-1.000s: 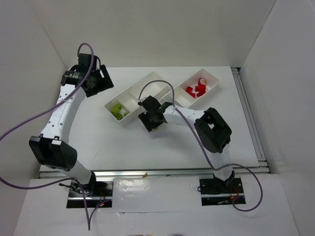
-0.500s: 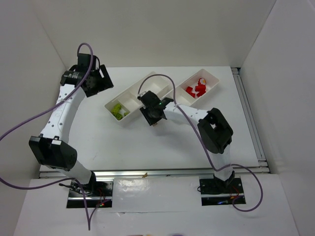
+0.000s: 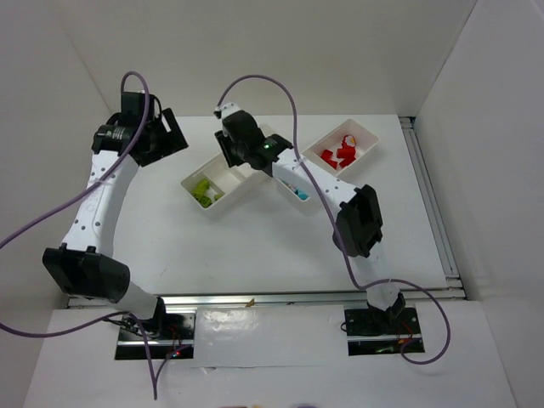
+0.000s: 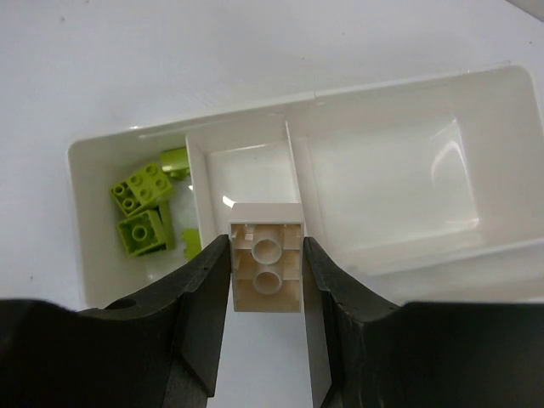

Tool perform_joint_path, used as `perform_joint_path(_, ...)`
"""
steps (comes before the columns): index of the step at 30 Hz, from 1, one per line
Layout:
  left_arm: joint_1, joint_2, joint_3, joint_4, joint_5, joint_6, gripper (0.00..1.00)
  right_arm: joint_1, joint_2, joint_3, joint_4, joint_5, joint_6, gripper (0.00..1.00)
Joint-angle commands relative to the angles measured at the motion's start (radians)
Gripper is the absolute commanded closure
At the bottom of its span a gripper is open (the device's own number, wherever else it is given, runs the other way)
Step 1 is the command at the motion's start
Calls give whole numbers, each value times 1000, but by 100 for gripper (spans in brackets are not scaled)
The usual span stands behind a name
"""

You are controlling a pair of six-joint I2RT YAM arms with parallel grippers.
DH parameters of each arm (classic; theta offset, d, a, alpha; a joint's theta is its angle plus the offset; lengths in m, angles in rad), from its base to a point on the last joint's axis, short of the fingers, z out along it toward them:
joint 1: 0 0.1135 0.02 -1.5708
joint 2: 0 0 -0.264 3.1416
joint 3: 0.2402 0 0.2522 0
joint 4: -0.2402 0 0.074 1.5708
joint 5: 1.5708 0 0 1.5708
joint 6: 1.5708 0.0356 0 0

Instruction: Sort the legos into containers by color

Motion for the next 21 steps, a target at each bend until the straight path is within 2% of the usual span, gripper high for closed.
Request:
perform_joint_path(1, 21, -49, -6, 13, 4, 17, 11, 9, 78, 82, 25, 35, -14, 70)
perform_joint_path(12, 30, -80, -69, 4, 34, 17, 11, 0, 228, 199, 53, -10, -24, 64)
perform_joint_path(14, 30, -80, -69, 4, 34, 17, 11, 0, 238, 199, 63, -26, -24, 50)
perform_joint_path(17, 30, -80, -69, 4, 34, 17, 11, 0, 248, 234, 39, -26, -24, 19)
perform_joint_path(20, 30, -80, -60, 4, 34, 17, 11, 0, 186, 202, 60, 15, -24, 9)
perform_joint_path(21, 30, -80, -60, 4, 34, 17, 11, 0, 163, 187, 60, 28, -24, 2)
